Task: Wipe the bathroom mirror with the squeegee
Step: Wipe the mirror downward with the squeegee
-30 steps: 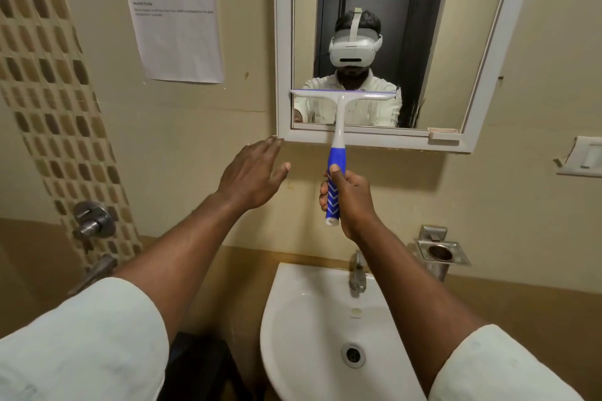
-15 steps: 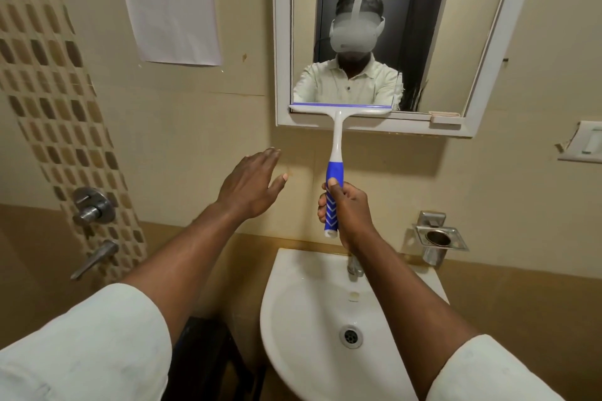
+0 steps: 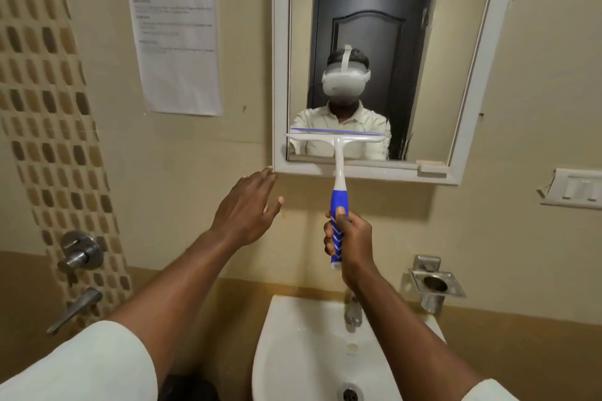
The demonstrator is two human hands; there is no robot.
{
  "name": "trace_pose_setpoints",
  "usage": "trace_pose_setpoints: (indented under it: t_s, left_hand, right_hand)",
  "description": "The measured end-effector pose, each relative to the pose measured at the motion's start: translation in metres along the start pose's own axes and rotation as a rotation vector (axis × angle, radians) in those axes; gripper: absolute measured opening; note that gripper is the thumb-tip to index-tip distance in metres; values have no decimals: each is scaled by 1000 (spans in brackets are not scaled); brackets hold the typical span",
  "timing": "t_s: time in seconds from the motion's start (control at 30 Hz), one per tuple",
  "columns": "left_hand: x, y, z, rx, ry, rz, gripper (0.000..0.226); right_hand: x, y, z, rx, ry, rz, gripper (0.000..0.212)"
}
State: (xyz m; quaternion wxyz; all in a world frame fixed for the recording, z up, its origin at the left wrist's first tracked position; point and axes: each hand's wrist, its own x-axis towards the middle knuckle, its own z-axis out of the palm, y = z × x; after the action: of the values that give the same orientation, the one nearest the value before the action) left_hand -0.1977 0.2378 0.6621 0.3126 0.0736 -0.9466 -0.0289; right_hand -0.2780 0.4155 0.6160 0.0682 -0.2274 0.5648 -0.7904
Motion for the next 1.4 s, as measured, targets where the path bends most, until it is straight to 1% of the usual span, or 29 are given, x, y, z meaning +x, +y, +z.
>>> trace_pose_setpoints:
  t_s: [0.1, 0.23, 0.33, 0.43, 0.57, 0.73, 0.93, 1.3, 1.4]
  left_hand:
    - [30, 5, -30, 18, 101, 38, 56]
    - [78, 13, -78, 77, 207, 101, 58]
    - [112, 20, -114, 115, 286, 146, 59]
    - [139, 27, -141, 132, 354, 161, 60]
    - [161, 33, -158, 152, 410, 184, 62]
    - [172, 32, -157, 173, 427, 215, 62]
    - [180, 24, -154, 167, 433, 233, 61]
    - [185, 20, -143, 151, 425, 241, 60]
    - [185, 23, -138, 154, 416, 247, 61]
  right_hand:
    - [23, -40, 5, 4, -26, -99, 28]
    - [64, -119, 13, -52, -20, -250, 30]
    - [92, -178, 18, -92, -8, -327, 28]
    - [112, -224, 22, -67, 0, -352, 27]
    - [132, -266, 25, 8, -65, -311, 29]
    - [147, -282, 28, 20, -93, -290, 31]
    - [161, -288, 31, 88, -94, -276, 28]
    - [176, -287, 26, 62, -115, -276, 32]
    - [174, -285, 25, 59, -108, -311, 29]
